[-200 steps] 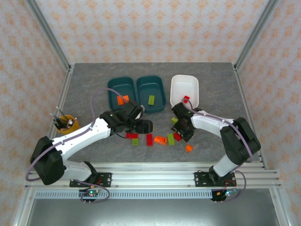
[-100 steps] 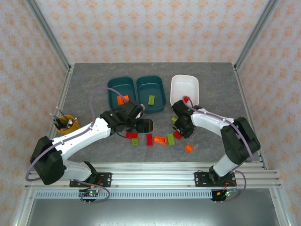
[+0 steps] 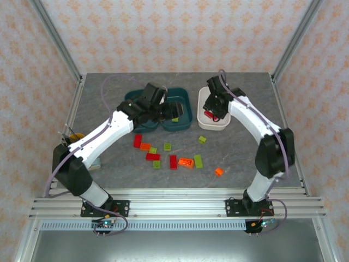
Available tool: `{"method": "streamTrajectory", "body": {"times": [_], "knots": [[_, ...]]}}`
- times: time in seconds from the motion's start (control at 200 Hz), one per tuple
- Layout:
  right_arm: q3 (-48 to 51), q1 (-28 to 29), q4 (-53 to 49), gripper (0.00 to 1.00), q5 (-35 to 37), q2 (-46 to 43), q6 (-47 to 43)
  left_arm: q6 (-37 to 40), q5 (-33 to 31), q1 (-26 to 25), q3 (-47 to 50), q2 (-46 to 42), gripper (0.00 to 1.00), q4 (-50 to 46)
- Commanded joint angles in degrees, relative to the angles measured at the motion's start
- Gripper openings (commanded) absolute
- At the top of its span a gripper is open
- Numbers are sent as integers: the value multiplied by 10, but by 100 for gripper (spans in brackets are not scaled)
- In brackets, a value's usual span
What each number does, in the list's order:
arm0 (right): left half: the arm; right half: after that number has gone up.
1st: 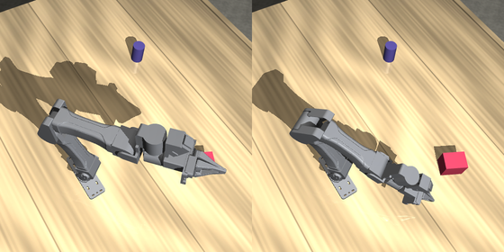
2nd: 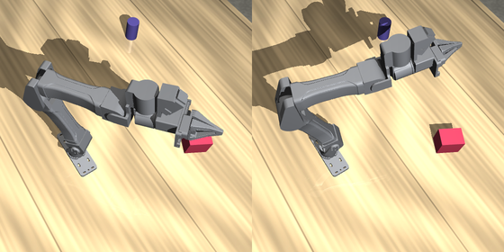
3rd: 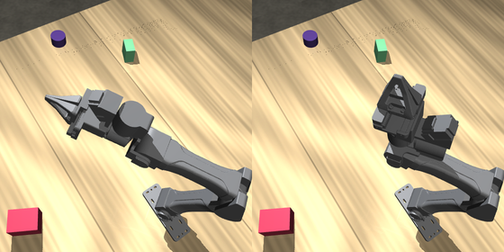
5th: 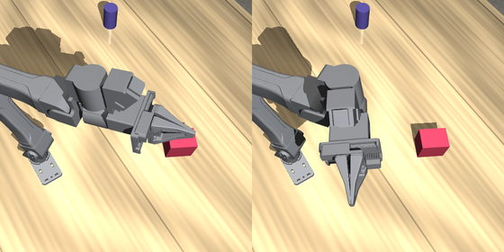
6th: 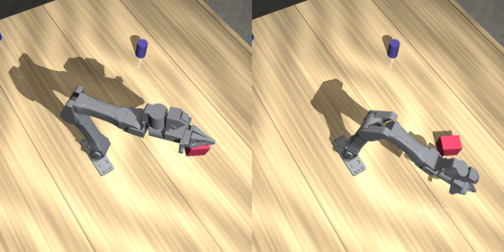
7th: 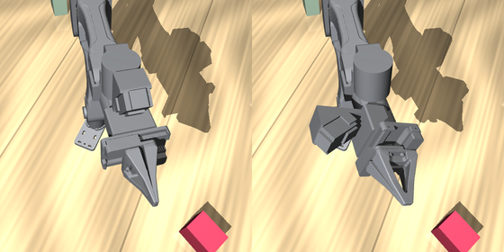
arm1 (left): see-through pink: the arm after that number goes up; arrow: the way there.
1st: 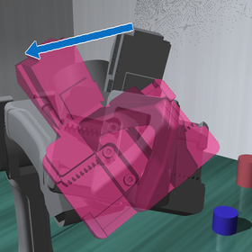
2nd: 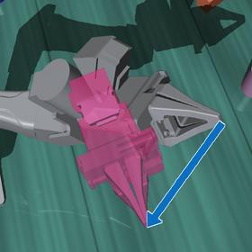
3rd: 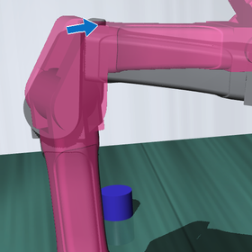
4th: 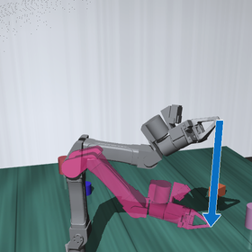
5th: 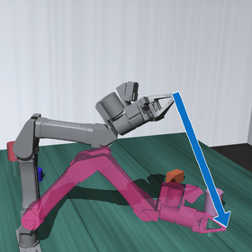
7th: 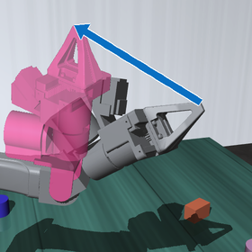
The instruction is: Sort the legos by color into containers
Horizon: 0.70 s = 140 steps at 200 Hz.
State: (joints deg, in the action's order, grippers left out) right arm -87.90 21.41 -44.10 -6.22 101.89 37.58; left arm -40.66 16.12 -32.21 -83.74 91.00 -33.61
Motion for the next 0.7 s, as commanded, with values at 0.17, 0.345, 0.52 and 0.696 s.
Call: {"method": "streamTrajectory", "body": {"times": [0.17,0.345,0.52,0.696], "knots": [[-65,-36,-24,34,-54,137,-60,4,8,19,-98,83,72,-35],[-77,-42,-28,50,-71,160,-59,-3,-4,20,-78,80,72,-51],[-70,-42,-32,63,-65,134,-62,-8,-18,19,-28,45,72,-63],[-62,-38,-38,65,-50,79,-74,-16,-44,19,17,3,72,-92]]}}
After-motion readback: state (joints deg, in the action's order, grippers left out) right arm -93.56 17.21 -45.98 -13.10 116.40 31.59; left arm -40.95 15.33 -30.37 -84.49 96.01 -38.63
